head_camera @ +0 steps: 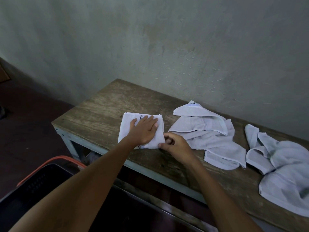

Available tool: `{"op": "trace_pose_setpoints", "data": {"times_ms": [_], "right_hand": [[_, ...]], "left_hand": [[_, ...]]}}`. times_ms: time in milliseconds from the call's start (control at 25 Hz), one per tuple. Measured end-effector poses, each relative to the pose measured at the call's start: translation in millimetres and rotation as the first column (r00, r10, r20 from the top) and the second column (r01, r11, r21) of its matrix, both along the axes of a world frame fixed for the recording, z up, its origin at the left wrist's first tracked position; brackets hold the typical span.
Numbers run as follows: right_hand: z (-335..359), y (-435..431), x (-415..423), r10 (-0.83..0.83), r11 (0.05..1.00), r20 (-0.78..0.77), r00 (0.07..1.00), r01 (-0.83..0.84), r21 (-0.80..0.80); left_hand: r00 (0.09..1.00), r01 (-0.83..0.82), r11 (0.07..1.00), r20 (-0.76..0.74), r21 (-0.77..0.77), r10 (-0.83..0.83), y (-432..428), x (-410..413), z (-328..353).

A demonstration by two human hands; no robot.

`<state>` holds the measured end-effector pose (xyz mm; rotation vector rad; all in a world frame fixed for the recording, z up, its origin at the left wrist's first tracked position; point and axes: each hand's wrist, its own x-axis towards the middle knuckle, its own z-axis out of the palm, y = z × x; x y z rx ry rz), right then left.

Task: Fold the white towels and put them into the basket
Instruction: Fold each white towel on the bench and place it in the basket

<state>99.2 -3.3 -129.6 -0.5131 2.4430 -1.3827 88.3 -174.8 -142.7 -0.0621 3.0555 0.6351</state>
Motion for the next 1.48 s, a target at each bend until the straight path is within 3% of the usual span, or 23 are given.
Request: {"op": "trace_pose_setpoints", "data": {"times_ms": [120, 320, 400, 560, 640, 800, 960, 1240, 1480], "right_hand": [[7, 4, 0, -0.019, 1.0, 0.101, 0.995, 0.017, 0.023], [13, -1, -2, -0.083, 0.966, 0.36, 0.929, 0.164, -0.198], [10, -1, -6, -0.059, 0.965, 0.426, 0.903, 0.16, -0.206], [16, 2, -10, -0.061, 0.996, 0.371, 0.927, 0.033, 0.083], [18, 3, -9, -0.006, 0.989, 0.339, 0.941, -0.046, 0.144], [12, 3, -10, 0.015, 0.987, 0.42, 0.907, -0.08, 0.138], [11, 2, -11, -0.004, 1.0, 0.544, 0.839, 0.008, -0.004], [2, 8, -13, 0.058, 0.975, 0.453, 0.89, 0.048, -0.219], [10, 15, -13, 0.113, 0.978, 0.319, 0.941, -0.161, 0.129]], "left_hand": [[1.0, -0.007, 0.998, -0.017, -0.06, 0.006, 2, 0, -4], [1.0, -0.002, 0.997, -0.019, -0.078, 0.001, 3, -1, -5], [1.0, -0.007, 0.997, -0.023, -0.074, 0.005, 2, -1, -5], [1.0, -0.013, 0.996, -0.016, -0.088, 0.012, 2, -1, -5], [1.0, -0.014, 0.995, -0.016, -0.097, 0.013, 3, 0, -4], [0.999, -0.025, 0.988, -0.032, -0.152, 0.02, 6, -1, -4], [1.0, -0.023, 0.989, -0.009, -0.149, 0.022, 8, 0, -1], [0.999, -0.025, 1.0, 0.022, -0.018, 0.026, 10, -14, 15], [1.0, 0.027, 0.992, 0.006, -0.122, -0.026, 9, -9, 0]]}}
